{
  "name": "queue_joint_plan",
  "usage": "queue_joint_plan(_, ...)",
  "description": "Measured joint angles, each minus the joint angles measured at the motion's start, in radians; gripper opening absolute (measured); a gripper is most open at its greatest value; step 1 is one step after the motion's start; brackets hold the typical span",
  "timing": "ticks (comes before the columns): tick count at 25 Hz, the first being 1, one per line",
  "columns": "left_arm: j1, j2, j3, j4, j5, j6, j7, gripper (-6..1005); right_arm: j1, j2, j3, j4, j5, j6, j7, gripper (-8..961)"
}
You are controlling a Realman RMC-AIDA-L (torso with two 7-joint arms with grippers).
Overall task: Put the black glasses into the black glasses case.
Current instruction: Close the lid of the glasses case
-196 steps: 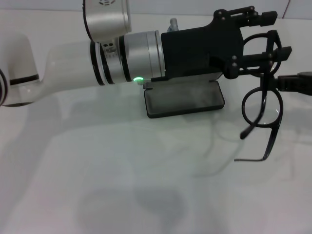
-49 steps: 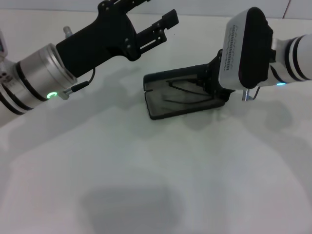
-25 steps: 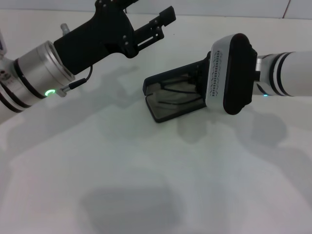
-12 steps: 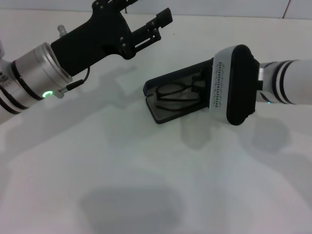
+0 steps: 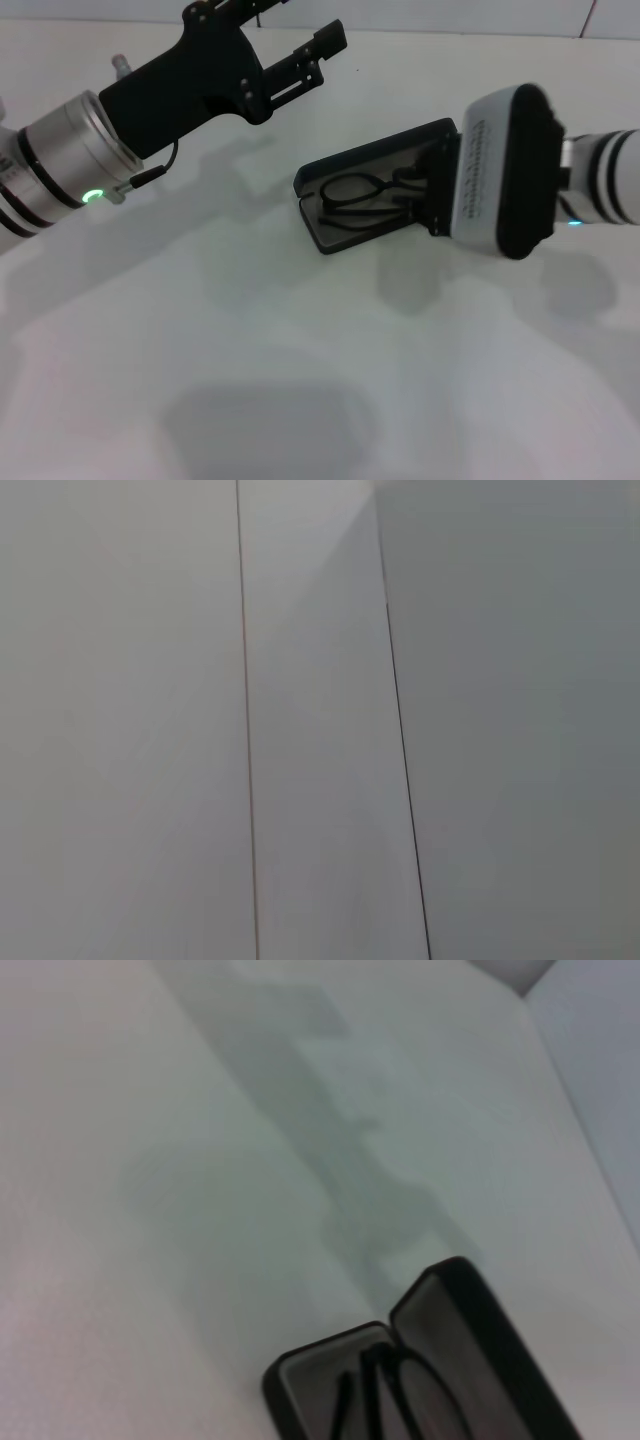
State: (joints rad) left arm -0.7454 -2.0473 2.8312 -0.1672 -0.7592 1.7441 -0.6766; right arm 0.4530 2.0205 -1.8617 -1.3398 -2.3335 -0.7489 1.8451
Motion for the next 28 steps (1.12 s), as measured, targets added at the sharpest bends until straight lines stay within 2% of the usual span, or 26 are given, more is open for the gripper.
queue_joint_plan(4,0.000,-0.004,0.000,-0.012,0.000,0.000,0.000,700,-0.030,0.001,0.058,-0.036,0.071,-0.049,-0.044,265)
queue_joint_plan(8,-0.002,-0.008,0.003,-0.020,0.000,-0.009,-0.002,700,-0.073,-0.001,0.199,-0.076,0.227,-0.220,-0.122,280)
queue_joint_plan(10,-0.003,-0.010,0.003,-0.020,0.000,-0.022,-0.004,700,-0.106,-0.002,0.352,-0.069,0.376,-0.358,-0.198,287)
queue_joint_plan(11,-0.009,-0.014,0.000,-0.019,0.000,-0.073,-0.010,700,-0.113,-0.002,0.401,-0.057,0.418,-0.400,-0.219,291)
queue_joint_plan(12,-0.017,-0.017,0.000,-0.015,0.000,-0.115,-0.017,700,-0.122,-0.003,0.493,-0.025,0.491,-0.483,-0.258,294)
queue_joint_plan(13,-0.017,-0.017,0.000,-0.015,0.000,-0.115,-0.017,700,-0.126,-0.004,0.553,0.005,0.529,-0.537,-0.281,298)
queue_joint_plan(17,-0.069,-0.029,0.008,-0.019,0.003,-0.254,-0.070,700,-0.111,-0.006,0.820,0.184,0.589,-0.705,-0.341,312)
queue_joint_plan(20,-0.118,-0.032,0.011,-0.020,0.038,-0.368,-0.135,700,-0.099,-0.006,0.972,0.305,0.597,-0.749,-0.373,323)
queue_joint_plan(22,-0.151,-0.030,0.012,-0.020,0.084,-0.441,-0.191,700,-0.097,-0.006,1.001,0.331,0.600,-0.750,-0.381,330)
queue_joint_plan(24,-0.182,-0.027,0.011,-0.020,0.140,-0.512,-0.244,700,-0.098,-0.004,1.072,0.407,0.628,-0.742,-0.418,338)
queue_joint_plan(28,-0.237,-0.036,0.011,-0.018,0.238,-0.636,-0.302,700,-0.105,-0.005,1.084,0.453,0.645,-0.740,-0.455,352)
